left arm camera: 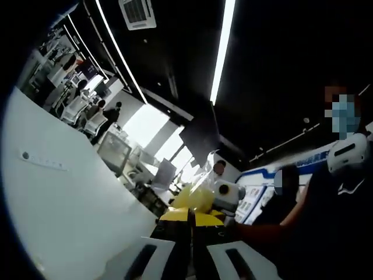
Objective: Compare the silicone blocks by pressing each to a similar depth, holding the contact briefly, and releasing to observe deformation and rebound differences across the visible hardness samples.
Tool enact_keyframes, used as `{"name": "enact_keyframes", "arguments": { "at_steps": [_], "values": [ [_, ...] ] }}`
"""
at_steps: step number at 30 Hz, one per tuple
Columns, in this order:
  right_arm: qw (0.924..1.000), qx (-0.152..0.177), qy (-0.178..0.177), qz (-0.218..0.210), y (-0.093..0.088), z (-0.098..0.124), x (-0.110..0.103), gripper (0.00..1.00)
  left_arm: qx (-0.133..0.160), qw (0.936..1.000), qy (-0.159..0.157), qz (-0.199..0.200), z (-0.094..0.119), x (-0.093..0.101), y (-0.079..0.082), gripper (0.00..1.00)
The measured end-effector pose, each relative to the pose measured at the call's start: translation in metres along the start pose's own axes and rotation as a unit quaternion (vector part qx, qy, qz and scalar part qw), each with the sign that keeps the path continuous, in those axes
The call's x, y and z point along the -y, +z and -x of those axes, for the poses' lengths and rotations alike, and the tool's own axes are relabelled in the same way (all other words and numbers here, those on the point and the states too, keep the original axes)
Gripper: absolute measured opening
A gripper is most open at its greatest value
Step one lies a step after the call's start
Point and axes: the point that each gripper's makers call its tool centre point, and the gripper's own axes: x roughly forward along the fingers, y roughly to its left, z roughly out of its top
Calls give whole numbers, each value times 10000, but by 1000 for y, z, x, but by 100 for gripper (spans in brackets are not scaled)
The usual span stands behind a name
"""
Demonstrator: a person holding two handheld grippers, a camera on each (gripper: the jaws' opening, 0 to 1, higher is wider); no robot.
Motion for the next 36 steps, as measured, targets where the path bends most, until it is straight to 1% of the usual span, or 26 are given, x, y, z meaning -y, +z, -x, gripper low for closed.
{"name": "enact_keyframes", "arguments": {
  "at_steps": [1, 2, 4, 6, 8, 10, 11, 12, 13, 15, 17, 18, 20, 23, 24, 26, 27, 29, 31, 36],
  "values": [
    [9999, -64, 54, -97, -2, 0, -1, 26, -28, 10000, 19, -17, 0, 0, 0, 0],
    [9994, -184, 131, -262, -5, 1, -3, 24, -124, 9999, 46, -66, 0, 0, -2, 0],
    [9995, -167, 88, -236, -4, 0, -2, 21, -173, 9997, 113, -103, 0, -1, -3, 0],
    [9991, -197, 33, -379, -5, 0, -1, 18, -215, 9995, 200, -131, 0, -2, -3, 0],
    [9991, -243, -24, -352, -6, -1, -1, 16, -319, 9986, 351, -229, -1, -5, -3, 0],
    [9987, -254, -16, -453, -6, 0, -1, 13, -375, 9981, 393, -292, -2, -4, -3, 0],
    [9981, -315, 2, -522, -8, 1, -2, 12, -417, 9978, 429, -294, -2, -5, -5, 0],
    [9981, -364, -7, -494, -9, 1, -2, 11, -464, 9972, 483, -331, -2, -7, -6, 0],
    [9980, -486, -28, -399, -12, 1, -2, 10, -568, 9959, 578, -408, -1, -9, -9, 0],
    [9969, -680, -58, -399, -18, 2, -2, 9, -786, 9926, 745, -545, 1, -14, -16, 0],
    [9967, -683, -37, -436, -20, 2, -2, 8, -776, 9927, 748, -547, -1, -11, -17, 0],
    [9954, -708, 5, -641, -22, 3, -3, 7, -785, 9927, 763, -512, 0, -12, -18, 0],
    [9949, -763, 19, -661, -23, 4, -3, 6, -834, 9917, 801, -568, 0, -12, -21, 0],
    [9920, -932, 89, -843, -27, 6, -6, 4, -923, 9909, 818, -533, 1, -11, -26, 0],
    [9912, -1016, 107, -843, -28, 7, -7, 4, -969, 9902, 822, -576, 1, -11, -27, 0],
    [9916, -1069, 120, -724, -29, 7, -8, 3, -1033, 9888, 855, -652, 2, -11, -29, 0],
    [9937, -1022, 112, -455, -29, 6, -8, 3, -1055, 9876, 898, -731, 2, -12, -29, 0],
    [9922, -1069, 163, -623, -30, 6, -10, 2, -1139, 9861, 881, -829, 4, -10, -29, 0],
    [9924, -1066, 172, -595, -30, 5, -10, 2, -1196, 9832, 903, -1038, 5, -11, -29, 0],
    [9909, -1150, 300, -639, -32, 4, -13, 1, -1320, 9819, 873, -1043, 8, -9, -30, 1]
  ]
}}
